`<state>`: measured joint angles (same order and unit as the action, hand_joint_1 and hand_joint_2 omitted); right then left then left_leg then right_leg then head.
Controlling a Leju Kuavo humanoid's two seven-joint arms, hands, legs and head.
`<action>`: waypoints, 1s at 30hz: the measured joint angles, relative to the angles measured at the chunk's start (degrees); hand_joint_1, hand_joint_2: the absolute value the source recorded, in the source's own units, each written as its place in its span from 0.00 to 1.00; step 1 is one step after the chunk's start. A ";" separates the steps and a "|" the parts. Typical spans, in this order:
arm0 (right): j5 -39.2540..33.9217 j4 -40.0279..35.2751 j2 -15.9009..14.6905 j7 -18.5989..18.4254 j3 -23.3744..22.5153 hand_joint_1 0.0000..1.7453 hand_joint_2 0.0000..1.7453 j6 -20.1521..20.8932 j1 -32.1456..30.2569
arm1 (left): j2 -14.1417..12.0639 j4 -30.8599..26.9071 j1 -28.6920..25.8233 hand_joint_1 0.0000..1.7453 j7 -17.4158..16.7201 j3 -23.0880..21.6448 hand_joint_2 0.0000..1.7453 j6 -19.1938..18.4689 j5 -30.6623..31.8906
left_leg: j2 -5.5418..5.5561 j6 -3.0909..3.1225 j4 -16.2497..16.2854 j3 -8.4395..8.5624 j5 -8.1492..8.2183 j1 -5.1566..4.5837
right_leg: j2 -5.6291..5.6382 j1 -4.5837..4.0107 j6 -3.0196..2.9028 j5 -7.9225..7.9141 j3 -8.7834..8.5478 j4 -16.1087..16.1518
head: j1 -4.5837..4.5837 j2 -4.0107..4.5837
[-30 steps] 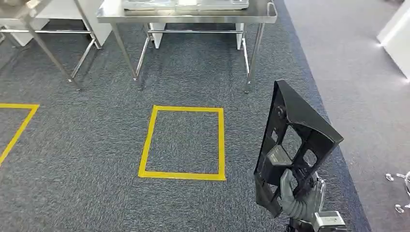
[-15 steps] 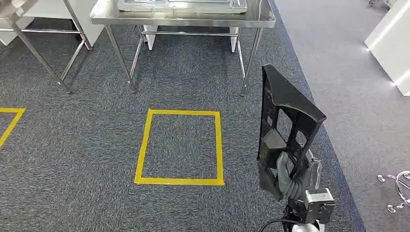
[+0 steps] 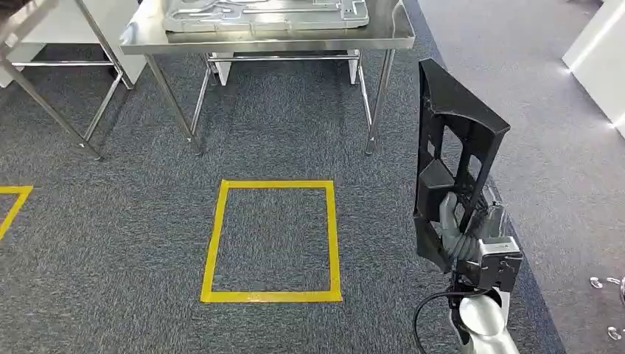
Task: Take the parts from the cabinet and place them on the table.
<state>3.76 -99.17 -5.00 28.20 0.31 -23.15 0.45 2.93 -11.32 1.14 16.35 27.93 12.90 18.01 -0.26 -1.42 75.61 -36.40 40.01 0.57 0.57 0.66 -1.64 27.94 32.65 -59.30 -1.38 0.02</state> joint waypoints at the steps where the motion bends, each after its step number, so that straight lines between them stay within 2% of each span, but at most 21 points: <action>1: -0.11 0.33 -0.26 -0.15 -0.20 1.00 1.00 -0.11 0.49 | -0.04 0.00 -0.18 0.00 0.00 0.00 1.00 -0.11 0.00 | 0.00 -0.01 -0.84 -1.08 0.64 0.00 | 0.17 0.01 0.03 0.68 -0.92 0.00 | 0.00 0.00; 2: -0.26 0.64 -0.59 -0.33 -0.37 1.00 1.00 -0.18 1.06 | -0.04 0.00 -0.35 0.00 -0.04 0.00 1.00 -0.20 0.02 | 0.00 0.17 -3.34 -1.45 -0.62 0.00 | 0.32 0.01 0.13 1.45 -1.99 0.01 | 0.00 0.00; 3: -0.31 0.92 -0.90 -0.50 -0.51 1.00 1.00 -0.41 1.50 | -0.04 0.00 -0.47 0.00 -0.04 0.00 1.00 -0.26 0.02 | 0.00 0.36 -6.43 -1.30 -3.10 -0.01 | 0.35 0.01 0.25 2.11 -2.94 0.02 | 0.00 0.00; 5: 0.23 1.64 -1.36 -1.55 -0.61 1.00 1.00 -1.31 2.60 | -0.07 0.04 -0.90 0.00 -0.07 0.00 1.00 -0.37 0.09 | 0.01 1.29 -14.78 -0.87 -15.24 -0.26 | 0.34 0.00 0.60 3.70 -4.54 0.15 | 0.02 0.00; 7: 1.36 2.03 -1.62 -2.41 -0.70 1.00 1.00 -2.25 3.09 | -0.11 0.04 -0.71 0.00 -0.18 0.00 1.00 -0.53 0.17 | 0.15 1.61 -14.96 -0.38 -13.97 -0.64 | 0.81 -0.25 1.59 4.77 -5.20 0.69 | 0.02 0.00; 9: 2.32 2.10 -2.03 -2.82 -0.88 1.00 1.00 -2.87 3.26 | -0.13 0.04 -0.79 0.00 -0.15 0.00 1.00 -0.55 0.37 | 0.28 2.69 -16.12 0.72 -13.79 -0.49 | 0.76 -0.36 2.57 3.56 -6.13 -0.13 | 0.02 0.00; 11: 2.40 2.19 -2.19 -3.41 -1.20 1.00 1.00 -3.59 3.94 | -0.11 0.04 -0.59 0.00 -0.13 0.00 1.00 -0.61 0.63 | 0.35 3.52 -17.02 3.05 -13.86 -0.22 | 0.12 -0.05 3.05 3.39 -5.08 -3.53 | 0.04 0.00; 12: 2.14 2.28 -2.32 -3.72 -1.51 1.00 1.00 -3.76 4.72 | -0.11 0.04 -0.49 0.00 -0.17 0.00 1.00 -0.63 0.74 | 0.39 3.73 -17.33 3.70 -13.55 -0.24 | -0.01 -0.04 3.29 3.71 -2.36 -7.80 | 0.09 0.00; 14: 1.20 2.67 -2.71 -4.46 -1.81 1.00 1.00 -3.13 5.89 | -0.11 0.04 -0.52 0.00 -0.15 0.00 1.00 -0.63 0.85 | 0.41 3.81 -17.77 4.94 -12.56 -0.26 | -0.10 0.11 3.83 7.52 3.30 -14.70 | 0.09 0.00; 15: 1.07 2.95 -2.93 -4.68 -1.95 1.00 1.00 -2.75 6.27 | -0.11 0.04 -0.51 0.00 -0.15 0.00 1.00 -0.63 1.01 | 0.48 3.79 -17.88 5.73 -11.97 -0.26 | -0.15 0.11 3.75 9.77 5.50 -16.29 | 0.09 0.00; 16: 1.07 3.22 -3.04 -4.70 -1.95 1.00 1.00 -2.54 6.67 | -0.11 0.04 -0.50 0.00 -0.15 0.00 1.00 -0.63 1.05 | 0.58 3.73 -17.90 6.54 -11.31 -0.24 | -0.21 0.11 3.68 10.55 6.72 -15.92 | 0.09 0.00; 17: 0.74 3.50 -3.13 -4.61 -1.95 1.00 1.00 -2.01 7.33 | -0.11 0.04 -0.50 0.00 -0.13 0.00 1.00 -0.66 1.14 | 0.69 3.63 -17.90 7.63 -10.50 -0.24 | -0.29 0.11 3.38 9.60 7.07 -13.60 | 0.09 0.00; 18: 0.30 3.83 -3.24 -4.59 -1.95 1.00 1.00 -1.27 8.18 | -0.09 0.04 -0.54 0.00 -0.11 0.00 1.00 -0.70 1.16 | 0.66 3.53 -17.91 8.66 -9.77 -0.27 | -0.29 0.09 3.24 7.25 6.67 -10.03 | 0.09 0.00; 20: 0.00 4.72 -3.92 -4.55 -1.93 1.00 1.00 0.22 10.00 | 0.02 0.07 -0.74 0.00 -0.09 0.02 1.00 -0.72 1.20 | 0.53 3.29 -18.07 9.86 -8.34 -0.31 | -0.64 -0.12 2.77 -2.30 5.53 -1.60 | 0.11 0.00; 21: -0.20 5.40 -4.35 -4.55 -1.93 1.00 1.00 0.96 11.05 | 0.11 0.11 -0.53 0.00 -0.11 0.02 1.00 -0.74 1.27 | 0.58 2.97 -17.87 10.82 -7.62 -0.43 | -0.73 -0.67 2.69 -4.77 5.55 -0.90 | 0.02 0.00; 22: -0.48 6.08 -4.90 -5.03 -1.82 1.00 1.00 2.12 12.48 | 0.11 0.11 -0.25 0.00 -0.11 0.02 1.00 -0.77 1.42 | 0.67 2.47 -18.44 10.89 -7.10 -0.36 | -0.65 -0.80 2.26 -3.24 5.06 -0.79 | 0.15 0.00; 23: -0.50 6.41 -5.49 -5.34 -1.71 1.00 1.00 3.13 13.81 | 0.11 0.11 -0.24 0.00 -0.13 0.02 1.00 -0.77 1.64 | 0.57 2.19 -18.43 12.15 -7.45 -0.47 | -0.45 -0.81 1.91 -3.26 4.68 -0.23 | 0.20 0.00; 24: -0.53 7.27 -6.12 -5.49 -1.57 1.00 1.00 4.17 15.69 | 0.11 0.11 -0.19 0.00 -0.11 0.02 1.00 -0.77 1.71 | 0.54 1.82 -17.57 11.85 -8.44 -0.51 | -0.35 -0.53 1.40 -3.01 4.19 0.04 | 0.17 0.00; 26: -0.42 8.23 -6.58 -5.70 -1.38 1.00 1.00 4.89 17.81 | 0.05 0.11 0.00 0.00 -0.13 0.04 1.00 -0.77 1.73 | 0.50 1.48 -16.12 11.03 -8.89 -0.73 | -0.16 -0.21 1.11 -3.06 3.13 0.22 | 0.15 0.00; 28: -0.09 10.54 -7.50 -6.54 -0.90 1.00 1.00 6.23 22.11 | 0.13 0.11 0.37 0.00 -0.15 0.18 1.00 -0.77 1.73 | 0.55 1.12 -7.94 6.22 -10.67 -0.50 | -0.21 -0.05 0.56 -2.17 1.88 0.87 | 0.04 -0.02; 30: 0.55 13.12 -8.07 -7.43 -0.02 1.00 1.00 6.77 26.24 | 0.22 0.11 0.36 0.00 -0.24 0.44 1.00 -0.85 1.73 | 0.53 0.53 -0.81 0.15 -7.47 -0.22 | -0.09 0.01 0.42 -0.91 0.49 0.96 | 0.07 0.00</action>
<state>4.31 -86.05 -13.07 20.76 0.29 -16.37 26.69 3.15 -11.21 1.51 16.11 28.37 12.04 19.74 0.27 -0.89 74.80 -36.25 32.54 0.35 0.48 0.67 -1.22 27.03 33.14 -58.34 -1.31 0.02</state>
